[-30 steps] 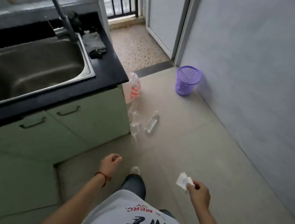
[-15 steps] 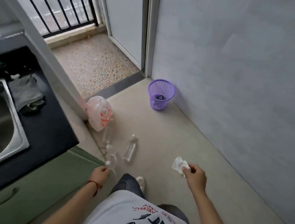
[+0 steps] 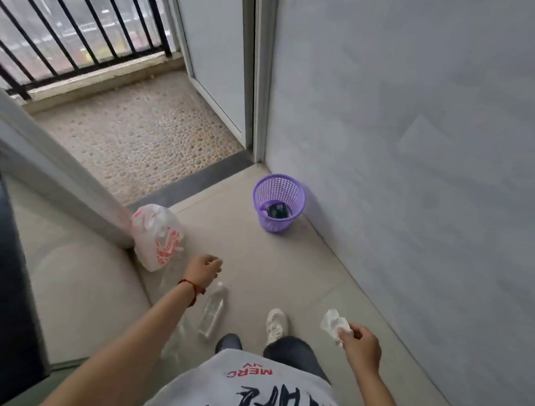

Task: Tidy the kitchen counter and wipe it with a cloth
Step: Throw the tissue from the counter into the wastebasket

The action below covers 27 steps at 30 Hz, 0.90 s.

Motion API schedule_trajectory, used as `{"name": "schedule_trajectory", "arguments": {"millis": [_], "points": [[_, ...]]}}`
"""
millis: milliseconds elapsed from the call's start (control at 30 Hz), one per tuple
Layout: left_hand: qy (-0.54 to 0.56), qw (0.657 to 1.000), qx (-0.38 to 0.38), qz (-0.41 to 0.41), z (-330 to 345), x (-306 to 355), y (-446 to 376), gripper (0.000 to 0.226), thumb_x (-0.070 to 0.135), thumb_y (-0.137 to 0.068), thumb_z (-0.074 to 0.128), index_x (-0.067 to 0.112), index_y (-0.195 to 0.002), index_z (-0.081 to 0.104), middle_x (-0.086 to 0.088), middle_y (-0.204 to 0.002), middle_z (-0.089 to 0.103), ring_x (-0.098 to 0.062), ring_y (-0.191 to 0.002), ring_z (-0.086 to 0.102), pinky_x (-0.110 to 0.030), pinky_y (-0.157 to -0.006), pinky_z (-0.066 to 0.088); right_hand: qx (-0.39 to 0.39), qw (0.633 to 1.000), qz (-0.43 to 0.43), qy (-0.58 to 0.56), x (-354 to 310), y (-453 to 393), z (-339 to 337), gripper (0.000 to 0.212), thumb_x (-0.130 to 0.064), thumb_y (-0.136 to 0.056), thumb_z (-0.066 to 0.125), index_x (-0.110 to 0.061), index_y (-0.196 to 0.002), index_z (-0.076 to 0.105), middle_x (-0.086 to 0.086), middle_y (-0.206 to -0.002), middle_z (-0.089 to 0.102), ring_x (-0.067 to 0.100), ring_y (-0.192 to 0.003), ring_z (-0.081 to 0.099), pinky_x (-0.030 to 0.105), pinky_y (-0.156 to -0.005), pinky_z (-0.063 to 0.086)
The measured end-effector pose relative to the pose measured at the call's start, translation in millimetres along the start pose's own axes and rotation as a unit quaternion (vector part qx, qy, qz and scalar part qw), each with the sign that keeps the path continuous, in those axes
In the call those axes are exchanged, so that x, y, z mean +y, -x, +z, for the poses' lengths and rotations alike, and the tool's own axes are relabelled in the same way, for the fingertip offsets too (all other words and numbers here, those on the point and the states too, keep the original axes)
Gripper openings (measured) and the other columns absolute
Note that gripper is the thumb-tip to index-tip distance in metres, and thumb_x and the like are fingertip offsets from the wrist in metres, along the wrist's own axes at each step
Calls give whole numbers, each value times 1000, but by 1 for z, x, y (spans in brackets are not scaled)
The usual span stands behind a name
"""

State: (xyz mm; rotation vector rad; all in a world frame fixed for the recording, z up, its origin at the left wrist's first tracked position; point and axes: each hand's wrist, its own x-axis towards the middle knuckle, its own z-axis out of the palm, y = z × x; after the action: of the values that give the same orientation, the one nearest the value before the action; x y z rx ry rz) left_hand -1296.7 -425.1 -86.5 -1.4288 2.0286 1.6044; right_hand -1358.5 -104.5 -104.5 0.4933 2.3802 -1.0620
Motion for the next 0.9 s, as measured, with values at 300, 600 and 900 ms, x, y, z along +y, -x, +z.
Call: {"name": "schedule_trajectory", "arguments": {"millis": [300,600,900], "points": [[44,994,55,-82,-7,-1,-34,27,6,-92,46,-12,-106,58,-17,-89,57,-25,-80,51,-24,-55,38,-59,996,-46,56,-112,-92,18,18,-11,-80,62,-3,-96,68,10,-82,62,25,-77,55,26,-63,36],[67,987,62,-130,-47,18,-122,25,8,-92,47,-10,-103,60,-9,-73,57,-25,-75,52,-29,-71,38,-66,997,-25,42,-211,-143,89,19,-12,-79,65,-2,-94,70,12,-80,66,23,-75,56,25,-60,37],[-18,996,2,-92,-57,78,-218,25,14,-91,50,-3,-104,62,-9,-79,61,-24,-75,57,-31,-73,42,-45,998,37,-5,-308,-216,153,34,-19,-71,65,-3,-100,71,14,-82,66,28,-79,61,27,-70,42]]}}
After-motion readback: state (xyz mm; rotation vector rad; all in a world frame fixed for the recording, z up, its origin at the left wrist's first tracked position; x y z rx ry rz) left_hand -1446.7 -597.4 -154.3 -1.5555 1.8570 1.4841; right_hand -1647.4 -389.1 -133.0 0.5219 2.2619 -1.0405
